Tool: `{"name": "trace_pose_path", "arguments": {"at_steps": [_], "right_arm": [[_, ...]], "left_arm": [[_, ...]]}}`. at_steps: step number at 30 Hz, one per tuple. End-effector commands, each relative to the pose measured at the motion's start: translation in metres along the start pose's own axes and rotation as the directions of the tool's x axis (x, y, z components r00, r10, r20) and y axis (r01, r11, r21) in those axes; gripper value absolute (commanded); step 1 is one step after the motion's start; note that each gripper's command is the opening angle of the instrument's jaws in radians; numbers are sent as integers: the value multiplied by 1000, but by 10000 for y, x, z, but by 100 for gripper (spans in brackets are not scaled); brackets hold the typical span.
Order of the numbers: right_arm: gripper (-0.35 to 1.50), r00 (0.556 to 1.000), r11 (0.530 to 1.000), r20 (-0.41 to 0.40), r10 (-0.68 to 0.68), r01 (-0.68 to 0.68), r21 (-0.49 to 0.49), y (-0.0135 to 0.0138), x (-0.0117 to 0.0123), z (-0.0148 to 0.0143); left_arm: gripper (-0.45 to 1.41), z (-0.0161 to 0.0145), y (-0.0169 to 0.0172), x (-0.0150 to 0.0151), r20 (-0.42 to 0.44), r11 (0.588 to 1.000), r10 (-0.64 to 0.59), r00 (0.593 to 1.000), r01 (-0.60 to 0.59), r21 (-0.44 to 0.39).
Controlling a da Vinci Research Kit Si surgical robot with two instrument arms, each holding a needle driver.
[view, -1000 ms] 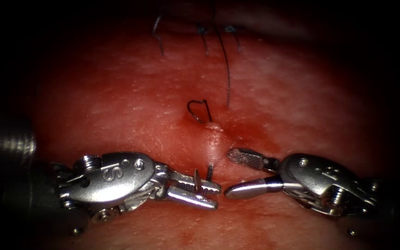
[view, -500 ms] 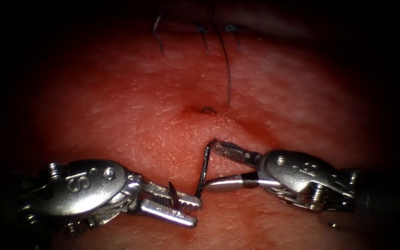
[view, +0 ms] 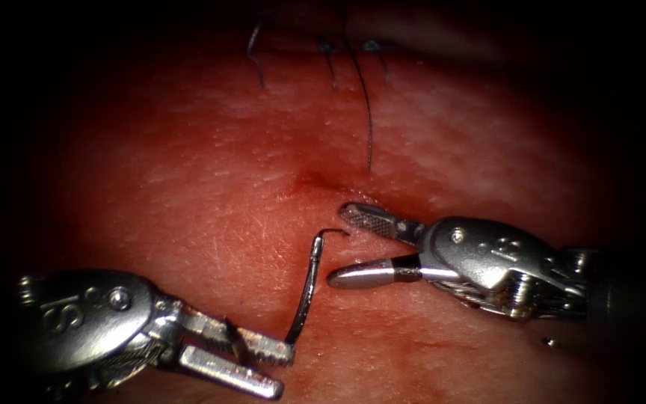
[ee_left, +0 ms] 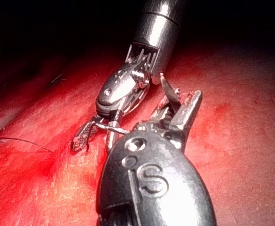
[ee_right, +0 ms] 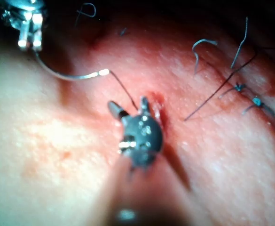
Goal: Wound Closure
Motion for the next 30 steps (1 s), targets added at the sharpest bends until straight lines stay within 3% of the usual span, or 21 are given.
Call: {"name": "trace_pose_path", "arguments": {"at_steps": [1,8,11,17,25,30], "right_arm": [[81,1000,1000,14,-7,7,4,4,-11,15],[59,997,1000,77,-7,6,8,10,-55,37],[54,992,1000,121,29,-29,-6,22,-88,34],[51,985,997,156,71,-69,-19,33,-126,29],[33,983,996,156,91,-89,-20,32,-128,20],[33,982,992,140,123,-121,-21,30,-120,20]], "left_arm": [[-45,6,-3,-4,0,1000,4,1000,-4,0],[-45,3,-3,-2,1,1000,20,1000,-20,10],[-45,-1,-2,2,1,1000,23,1000,-23,16],[-45,-2,-3,3,2,999,33,999,-33,24],[-45,-15,-13,9,24,986,125,992,-127,107],[-45,-27,-15,19,87,943,252,964,-265,201]]}}
